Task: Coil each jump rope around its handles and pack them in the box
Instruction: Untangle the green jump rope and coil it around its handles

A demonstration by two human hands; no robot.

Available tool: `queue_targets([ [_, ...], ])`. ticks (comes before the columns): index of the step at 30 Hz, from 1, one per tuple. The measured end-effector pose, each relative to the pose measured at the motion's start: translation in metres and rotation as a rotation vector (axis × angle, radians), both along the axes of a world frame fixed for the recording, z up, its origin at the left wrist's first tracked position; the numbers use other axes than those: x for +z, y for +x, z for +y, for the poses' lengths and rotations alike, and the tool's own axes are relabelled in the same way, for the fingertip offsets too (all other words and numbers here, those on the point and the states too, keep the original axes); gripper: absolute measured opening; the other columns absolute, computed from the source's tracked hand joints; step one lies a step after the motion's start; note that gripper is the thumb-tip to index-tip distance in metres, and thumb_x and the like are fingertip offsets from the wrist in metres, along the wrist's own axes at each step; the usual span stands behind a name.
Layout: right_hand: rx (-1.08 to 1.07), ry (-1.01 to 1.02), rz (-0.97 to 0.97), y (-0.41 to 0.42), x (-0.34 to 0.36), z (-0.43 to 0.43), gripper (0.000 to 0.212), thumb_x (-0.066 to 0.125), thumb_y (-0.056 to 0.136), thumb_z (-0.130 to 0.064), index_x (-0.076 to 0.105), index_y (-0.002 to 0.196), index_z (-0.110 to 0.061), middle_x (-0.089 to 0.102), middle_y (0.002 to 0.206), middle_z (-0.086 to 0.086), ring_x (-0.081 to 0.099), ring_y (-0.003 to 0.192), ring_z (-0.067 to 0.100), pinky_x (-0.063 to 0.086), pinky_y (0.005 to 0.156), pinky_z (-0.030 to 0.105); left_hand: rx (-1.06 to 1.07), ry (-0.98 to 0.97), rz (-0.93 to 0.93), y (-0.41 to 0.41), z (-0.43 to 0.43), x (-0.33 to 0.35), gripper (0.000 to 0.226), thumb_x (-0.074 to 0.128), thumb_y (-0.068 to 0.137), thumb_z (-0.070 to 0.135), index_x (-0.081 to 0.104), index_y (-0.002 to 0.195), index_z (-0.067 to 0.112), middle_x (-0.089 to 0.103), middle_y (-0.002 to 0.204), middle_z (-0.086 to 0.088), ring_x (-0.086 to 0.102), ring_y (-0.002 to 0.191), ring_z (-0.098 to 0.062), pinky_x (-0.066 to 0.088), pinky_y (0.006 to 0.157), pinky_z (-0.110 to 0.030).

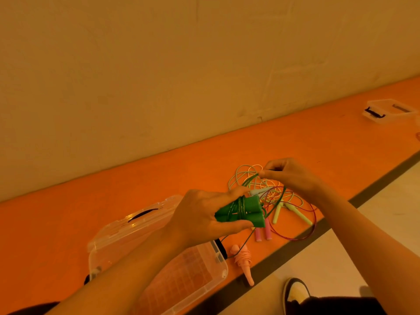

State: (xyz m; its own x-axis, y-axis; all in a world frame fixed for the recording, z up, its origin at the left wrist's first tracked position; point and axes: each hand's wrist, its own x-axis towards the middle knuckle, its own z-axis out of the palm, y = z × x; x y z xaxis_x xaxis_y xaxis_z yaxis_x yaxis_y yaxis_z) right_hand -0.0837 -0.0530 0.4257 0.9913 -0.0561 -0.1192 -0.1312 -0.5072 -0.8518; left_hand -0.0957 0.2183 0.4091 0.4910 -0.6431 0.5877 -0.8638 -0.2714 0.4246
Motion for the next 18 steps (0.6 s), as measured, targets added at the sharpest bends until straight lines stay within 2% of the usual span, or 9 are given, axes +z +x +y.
queue_targets([
  [2, 0.005, 0.009, -0.029, -0.002, 0.001, -0.008, 0.031, 0.07, 0.074, -0.047, 0.077, 0.084, -0.019, 0.066, 0.094, 0.018, 0.054, 0.084, 0.024, 0.042, 0.078, 0.04, 0.004, 0.003, -0.007, 0.002, 0.002, 0.0, 0.059, 0.06, 0.088, 0.061, 0.053, 0.137, 0.03, 0.071, 0.077, 0.013, 0.044, 0.055, 0.005, 0.037, 0.042, -0.013],
  [7, 0.038, -0.005, -0.045, -0.005, 0.001, -0.023, 0.014, 0.06, 0.094, -0.02, 0.073, 0.094, -0.015, 0.063, 0.089, 0.006, 0.052, 0.079, 0.015, 0.043, 0.071, 0.03, 0.044, 0.023, 0.03, 0.012, 0.009, 0.0, 0.059, 0.054, 0.09, 0.067, 0.05, 0.139, 0.035, 0.069, 0.072, 0.013, 0.049, 0.048, -0.001, 0.038, 0.041, -0.016],
  [10, 0.023, -0.01, -0.051, -0.004, -0.005, -0.03, 0.016, 0.06, 0.094, -0.025, 0.073, 0.098, -0.018, 0.067, 0.101, 0.009, 0.061, 0.096, 0.028, 0.05, 0.084, 0.044, 0.07, -0.064, 0.084, 0.014, 0.012, 0.005, 0.057, 0.054, 0.088, 0.068, 0.048, 0.137, 0.039, 0.068, 0.07, 0.014, 0.047, 0.047, 0.0, 0.041, 0.041, -0.018],
  [12, -0.033, 0.021, -0.094, -0.002, -0.009, -0.033, 0.021, 0.06, 0.089, -0.034, 0.073, 0.1, -0.021, 0.068, 0.103, 0.011, 0.061, 0.102, 0.033, 0.05, 0.091, 0.05, 0.075, -0.122, 0.122, 0.014, 0.013, 0.007, 0.055, 0.059, 0.087, 0.065, 0.051, 0.134, 0.039, 0.067, 0.073, 0.016, 0.046, 0.047, 0.003, 0.04, 0.043, -0.014],
  [15, -0.116, 0.057, -0.171, 0.003, -0.013, -0.034, 0.015, 0.061, 0.093, -0.028, 0.073, 0.099, -0.022, 0.067, 0.101, 0.012, 0.06, 0.095, 0.027, 0.049, 0.085, 0.041, 0.051, -0.118, 0.077, 0.011, 0.011, 0.008, 0.052, 0.062, 0.087, 0.059, 0.052, 0.133, 0.037, 0.067, 0.073, 0.016, 0.047, 0.048, 0.002, 0.04, 0.043, -0.012],
  [18, -0.159, 0.067, -0.189, 0.007, -0.018, -0.03, 0.013, 0.064, 0.093, -0.025, 0.074, 0.099, -0.021, 0.069, 0.092, 0.004, 0.059, 0.086, 0.017, 0.046, 0.076, 0.032, 0.016, -0.094, 0.029, 0.007, 0.008, 0.006, 0.056, 0.062, 0.088, 0.06, 0.05, 0.136, 0.034, 0.07, 0.078, 0.013, 0.047, 0.052, 0.004, 0.04, 0.045, -0.012],
])
